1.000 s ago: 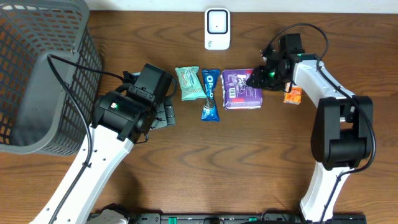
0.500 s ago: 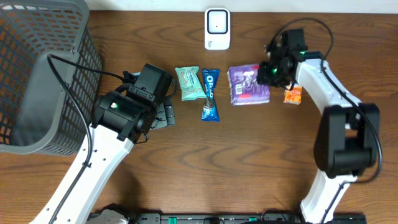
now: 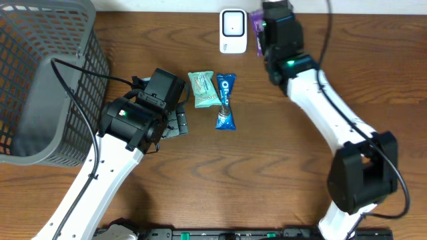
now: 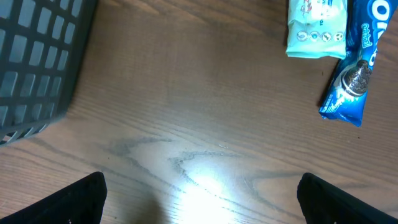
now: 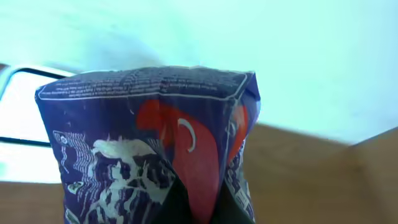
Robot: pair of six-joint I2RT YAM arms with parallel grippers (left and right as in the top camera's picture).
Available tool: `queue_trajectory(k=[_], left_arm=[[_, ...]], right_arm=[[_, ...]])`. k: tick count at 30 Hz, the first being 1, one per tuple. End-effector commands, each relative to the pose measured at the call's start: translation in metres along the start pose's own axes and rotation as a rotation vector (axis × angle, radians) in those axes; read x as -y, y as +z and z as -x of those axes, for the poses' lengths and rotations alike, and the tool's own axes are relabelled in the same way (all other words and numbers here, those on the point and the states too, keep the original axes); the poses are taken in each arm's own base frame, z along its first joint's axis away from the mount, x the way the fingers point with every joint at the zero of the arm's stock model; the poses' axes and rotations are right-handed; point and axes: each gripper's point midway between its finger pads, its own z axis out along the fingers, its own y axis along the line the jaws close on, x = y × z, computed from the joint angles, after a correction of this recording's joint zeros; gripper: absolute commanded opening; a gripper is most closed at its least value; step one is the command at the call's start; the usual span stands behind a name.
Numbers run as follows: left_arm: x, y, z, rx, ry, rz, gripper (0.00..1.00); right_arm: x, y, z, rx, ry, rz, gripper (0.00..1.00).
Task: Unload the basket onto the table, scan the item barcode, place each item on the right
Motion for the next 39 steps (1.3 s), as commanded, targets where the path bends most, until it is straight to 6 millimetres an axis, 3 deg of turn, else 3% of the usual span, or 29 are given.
queue_trajectory(k=[1, 4, 11, 19, 22, 25, 27, 31, 32, 35, 39], left_arm=[[-0.001, 0.003, -0.001, -0.009, -0.004, 0.01, 0.98], [-0.001, 0.003, -0.001, -0.009, -0.004, 0.01, 0.98], [-0.001, 0.003, -0.001, -0.009, -0.004, 0.01, 0.98], [-0.001, 0.003, -0.001, -0.009, -0.004, 0.01, 0.98], [-0.001, 0.003, -0.001, -0.009, -0.004, 0.01, 0.98], [-0.001, 0.003, -0.001, -0.009, -0.004, 0.01, 0.98], [-0.001, 0.003, -0.001, -0.009, -0.004, 0.01, 0.98], [-0.001, 0.003, -0.001, -0.009, -0.004, 0.01, 0.98], [-0.001, 0.003, -0.001, -0.009, -0.004, 0.01, 0.98], [-0.001, 0.003, -0.001, -0.009, -0.004, 0.01, 0.98], [-0.001, 0.003, -0.001, -0.009, -0.004, 0.01, 0.98]], right_arm=[[0.019, 0.008, -0.019, -0.086, -0.271, -0.201, 0.01], [0.024, 0.005, -0.036, -0.16, -0.333, -0.263, 0.01], [0.008, -0.022, -0.058, -0.255, -0.441, -0.312, 0.01], [-0.011, -0.038, -0.125, -0.371, -0.363, -0.282, 0.01], [-0.027, -0.043, -0.149, -0.402, -0.394, -0.223, 0.01], [-0.056, -0.049, -0.166, -0.426, -0.392, -0.092, 0.01], [-0.078, -0.054, -0.17, -0.435, -0.347, 0.001, 0.02], [-0.12, -0.067, -0.174, -0.467, -0.242, 0.22, 0.22], [-0.127, -0.069, -0.174, -0.478, -0.218, 0.261, 0.24], [-0.136, -0.075, -0.168, -0.513, -0.143, 0.386, 0.28], [-0.132, -0.082, -0.146, -0.542, -0.037, 0.532, 0.36]])
